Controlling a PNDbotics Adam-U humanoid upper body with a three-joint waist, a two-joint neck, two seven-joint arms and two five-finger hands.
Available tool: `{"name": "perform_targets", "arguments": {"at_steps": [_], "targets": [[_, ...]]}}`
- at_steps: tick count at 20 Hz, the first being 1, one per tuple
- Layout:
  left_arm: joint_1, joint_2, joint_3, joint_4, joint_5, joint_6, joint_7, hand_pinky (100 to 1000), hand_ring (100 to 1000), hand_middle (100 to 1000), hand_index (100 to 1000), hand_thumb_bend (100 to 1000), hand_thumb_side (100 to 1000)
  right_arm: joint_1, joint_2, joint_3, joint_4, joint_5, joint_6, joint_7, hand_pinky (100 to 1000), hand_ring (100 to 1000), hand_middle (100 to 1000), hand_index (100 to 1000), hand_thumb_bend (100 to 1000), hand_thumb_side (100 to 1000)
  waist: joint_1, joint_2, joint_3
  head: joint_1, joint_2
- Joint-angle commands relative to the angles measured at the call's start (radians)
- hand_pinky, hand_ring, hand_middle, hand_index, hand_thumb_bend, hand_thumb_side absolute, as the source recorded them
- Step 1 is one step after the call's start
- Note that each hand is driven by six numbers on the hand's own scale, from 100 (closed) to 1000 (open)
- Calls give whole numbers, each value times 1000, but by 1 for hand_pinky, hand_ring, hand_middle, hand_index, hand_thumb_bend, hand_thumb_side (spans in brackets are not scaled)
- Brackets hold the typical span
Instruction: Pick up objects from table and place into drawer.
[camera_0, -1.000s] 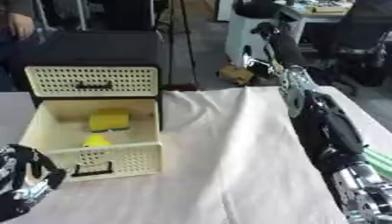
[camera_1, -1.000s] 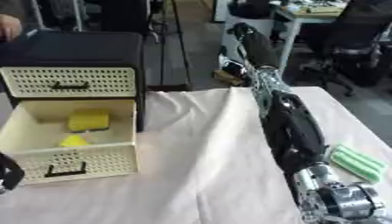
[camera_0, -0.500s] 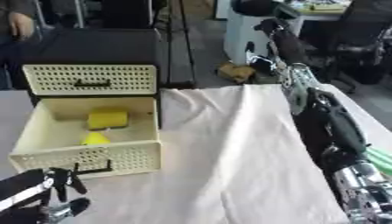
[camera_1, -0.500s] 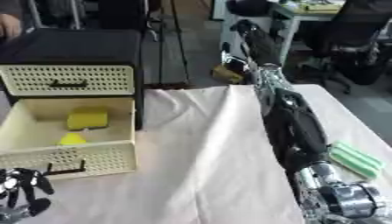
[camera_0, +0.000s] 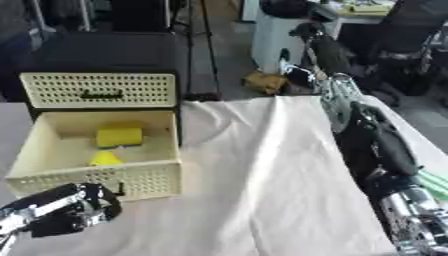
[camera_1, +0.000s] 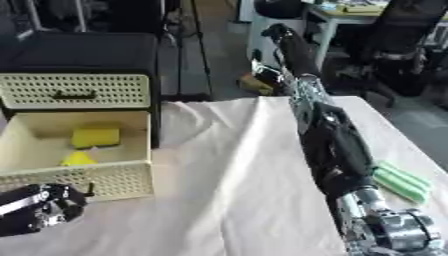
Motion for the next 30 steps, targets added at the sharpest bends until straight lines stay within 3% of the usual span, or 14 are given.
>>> {"name": "perform_targets", "arguments": {"at_steps": [1, 9, 18, 24, 30], "targets": [[-43, -17, 18, 74, -33, -23, 48, 593, 751, 839, 842, 380, 1000, -24, -10, 5, -34, -11, -9, -1, 809, 893, 853, 839, 100, 398, 0, -5, -7, 9, 7], [-125, -45, 62, 232, -186, -98, 232, 630, 765, 837, 839, 373, 1000, -26, 4, 13, -50, -20, -22, 0, 810, 894, 855, 840, 100, 399, -6, 0, -25, 20, 2], [-194, -34, 131, 343, -375, -126, 454, 659, 784, 843, 844, 375, 1000, -27, 8, 15, -49, -22, -25, 1, 811, 895, 856, 840, 100, 400, -9, 10, -35, 27, -5], [-247, -48, 154, 400, -416, -156, 548, 655, 780, 840, 846, 366, 1000, -39, 14, 20, -47, -22, -32, -2, 813, 894, 856, 840, 100, 398, -14, 26, -57, 35, -18], [-285, -74, 161, 418, -407, -187, 570, 637, 767, 832, 842, 361, 1000, -43, 18, 21, -48, -25, -34, -4, 815, 896, 857, 841, 100, 399, -17, 36, -74, 40, -22]]}}
